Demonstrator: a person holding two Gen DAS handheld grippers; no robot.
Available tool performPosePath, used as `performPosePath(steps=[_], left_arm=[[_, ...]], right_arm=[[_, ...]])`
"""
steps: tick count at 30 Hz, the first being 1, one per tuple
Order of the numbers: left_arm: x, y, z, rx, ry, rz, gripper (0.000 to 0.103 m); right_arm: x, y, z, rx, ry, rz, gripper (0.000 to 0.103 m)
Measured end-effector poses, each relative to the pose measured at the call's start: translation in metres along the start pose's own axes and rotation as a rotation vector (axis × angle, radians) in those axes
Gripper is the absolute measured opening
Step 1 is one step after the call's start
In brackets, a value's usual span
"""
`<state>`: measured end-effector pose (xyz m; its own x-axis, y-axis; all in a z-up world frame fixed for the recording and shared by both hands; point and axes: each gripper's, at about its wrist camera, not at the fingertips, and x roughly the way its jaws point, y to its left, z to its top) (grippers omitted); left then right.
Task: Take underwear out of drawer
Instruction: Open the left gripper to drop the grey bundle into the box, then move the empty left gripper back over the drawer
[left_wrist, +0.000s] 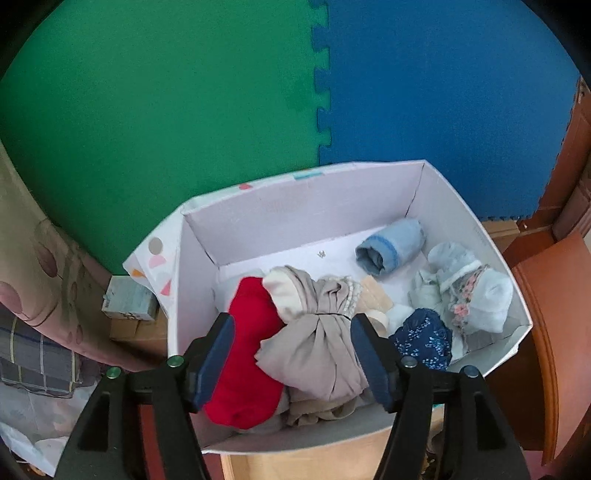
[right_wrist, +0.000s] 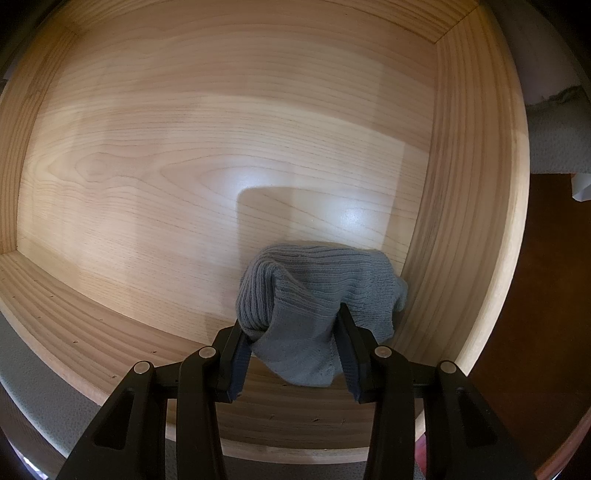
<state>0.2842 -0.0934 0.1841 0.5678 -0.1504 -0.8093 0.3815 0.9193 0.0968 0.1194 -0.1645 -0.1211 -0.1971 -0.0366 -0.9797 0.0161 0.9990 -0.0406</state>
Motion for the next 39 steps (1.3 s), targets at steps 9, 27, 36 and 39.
performPosePath(steps=[9,27,36,39], left_arm=[[-0.048,0.020,-0.014,-0.036,-0.062,0.003,0.067],[-0.054,0.064,-0.149,-0.145,-0.001,0.085,0.067],[0.000,0.041,-0.217,-0.236,0.099,0.120,0.067],[0.012,0.031,-0.227,-0.247,0.101,0.120,0.067]], right_arm=[[0.002,0.000,0.001,0.007,0.000,0.000,0.039],[0.001,-0.020,-0.002,0.050,-0.027,0.046,0.038],[0.001,-0.032,-0.005,0.076,-0.036,0.075,0.037],[-0.002,-0.036,-0.005,0.093,-0.038,0.092,0.037]])
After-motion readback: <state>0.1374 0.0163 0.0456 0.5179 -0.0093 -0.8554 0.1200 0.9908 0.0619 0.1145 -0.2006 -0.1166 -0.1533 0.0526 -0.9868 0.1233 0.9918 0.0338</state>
